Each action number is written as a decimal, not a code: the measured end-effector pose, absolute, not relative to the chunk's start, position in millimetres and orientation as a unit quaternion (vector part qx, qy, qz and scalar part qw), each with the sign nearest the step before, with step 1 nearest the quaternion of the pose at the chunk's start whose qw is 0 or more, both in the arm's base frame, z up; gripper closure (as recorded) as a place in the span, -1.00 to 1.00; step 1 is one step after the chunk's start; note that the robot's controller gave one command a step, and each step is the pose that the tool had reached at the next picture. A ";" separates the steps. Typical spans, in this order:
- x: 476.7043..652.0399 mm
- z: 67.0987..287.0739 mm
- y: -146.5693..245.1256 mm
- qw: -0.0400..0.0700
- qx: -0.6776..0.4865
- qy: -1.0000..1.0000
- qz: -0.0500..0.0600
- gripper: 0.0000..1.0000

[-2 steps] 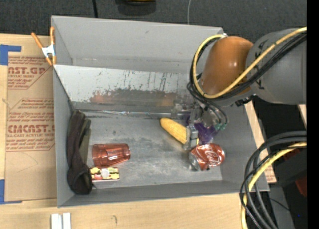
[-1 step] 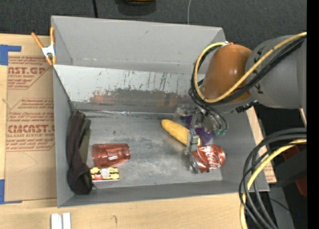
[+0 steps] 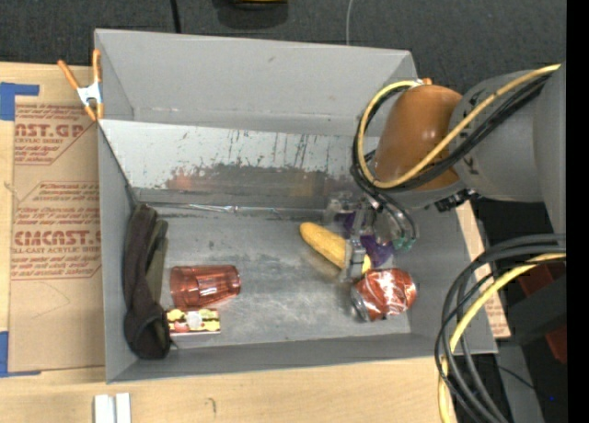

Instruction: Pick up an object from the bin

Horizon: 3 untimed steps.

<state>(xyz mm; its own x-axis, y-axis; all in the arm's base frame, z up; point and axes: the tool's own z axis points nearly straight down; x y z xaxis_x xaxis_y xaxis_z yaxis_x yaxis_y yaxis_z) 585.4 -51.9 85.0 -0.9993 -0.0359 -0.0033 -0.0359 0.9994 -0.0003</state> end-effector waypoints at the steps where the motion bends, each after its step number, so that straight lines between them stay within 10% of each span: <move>1: 554.9 69.6 -58.3 0.001 0.102 0.995 0.000 1.00; 2: 554.8 69.6 -58.3 0.001 0.102 0.995 0.000 1.00; 3: 586.9 176.4 -60.2 0.001 0.104 0.995 0.000 1.00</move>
Offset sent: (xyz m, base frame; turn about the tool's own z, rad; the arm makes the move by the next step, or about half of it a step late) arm 0.0000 0.0000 0.0000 0.0000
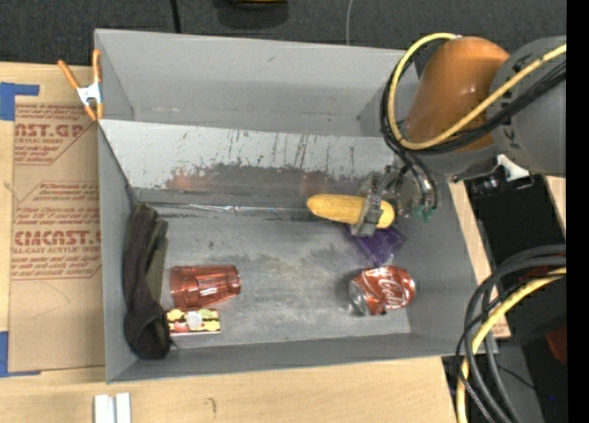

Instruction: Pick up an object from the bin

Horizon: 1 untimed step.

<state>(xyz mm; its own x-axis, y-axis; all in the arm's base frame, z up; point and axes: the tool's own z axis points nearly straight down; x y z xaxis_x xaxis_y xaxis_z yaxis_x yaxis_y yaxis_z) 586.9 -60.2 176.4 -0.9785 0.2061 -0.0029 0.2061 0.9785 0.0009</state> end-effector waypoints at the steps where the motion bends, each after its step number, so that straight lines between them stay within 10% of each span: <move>1: 586.9 176.4 -60.3 0.001 0.104 0.995 0.000 1.00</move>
Offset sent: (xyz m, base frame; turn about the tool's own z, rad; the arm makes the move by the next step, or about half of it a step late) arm -0.0137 0.0046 0.0777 0.0074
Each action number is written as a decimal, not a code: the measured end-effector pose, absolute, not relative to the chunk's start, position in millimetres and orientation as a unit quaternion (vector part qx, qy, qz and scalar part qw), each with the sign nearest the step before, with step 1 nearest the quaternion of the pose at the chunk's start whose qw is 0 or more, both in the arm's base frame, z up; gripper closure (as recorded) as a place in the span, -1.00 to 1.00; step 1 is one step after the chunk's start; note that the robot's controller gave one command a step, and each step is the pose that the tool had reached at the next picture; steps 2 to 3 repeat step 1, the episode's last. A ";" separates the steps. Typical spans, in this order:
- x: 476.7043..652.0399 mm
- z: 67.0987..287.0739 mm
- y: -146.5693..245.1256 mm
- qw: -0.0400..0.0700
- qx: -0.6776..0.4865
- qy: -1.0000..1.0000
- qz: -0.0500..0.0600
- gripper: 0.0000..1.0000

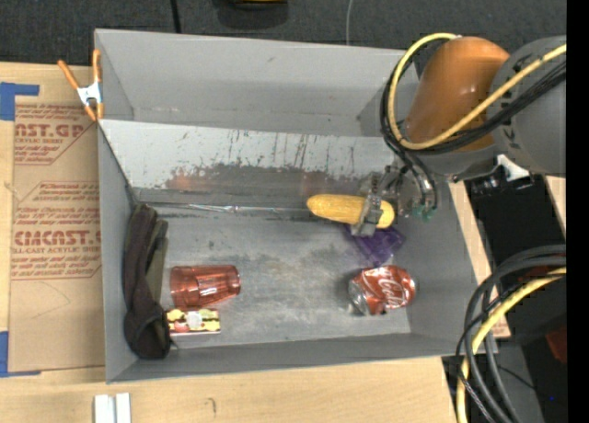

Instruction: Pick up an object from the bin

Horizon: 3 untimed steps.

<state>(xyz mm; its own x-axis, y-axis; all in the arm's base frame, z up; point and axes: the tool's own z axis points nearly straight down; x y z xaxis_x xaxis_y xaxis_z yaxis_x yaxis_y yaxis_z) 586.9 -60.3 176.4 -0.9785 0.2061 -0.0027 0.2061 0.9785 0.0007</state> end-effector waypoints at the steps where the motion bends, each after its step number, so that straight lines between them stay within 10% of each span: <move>1: 576.2 229.2 -56.2 -0.002 0.106 0.994 0.000 1.00; 3: 576.2 229.2 -56.2 -0.002 0.106 0.994 0.000 1.00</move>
Offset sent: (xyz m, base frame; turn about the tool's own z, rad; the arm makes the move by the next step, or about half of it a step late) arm -0.0161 0.0234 0.1013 0.0099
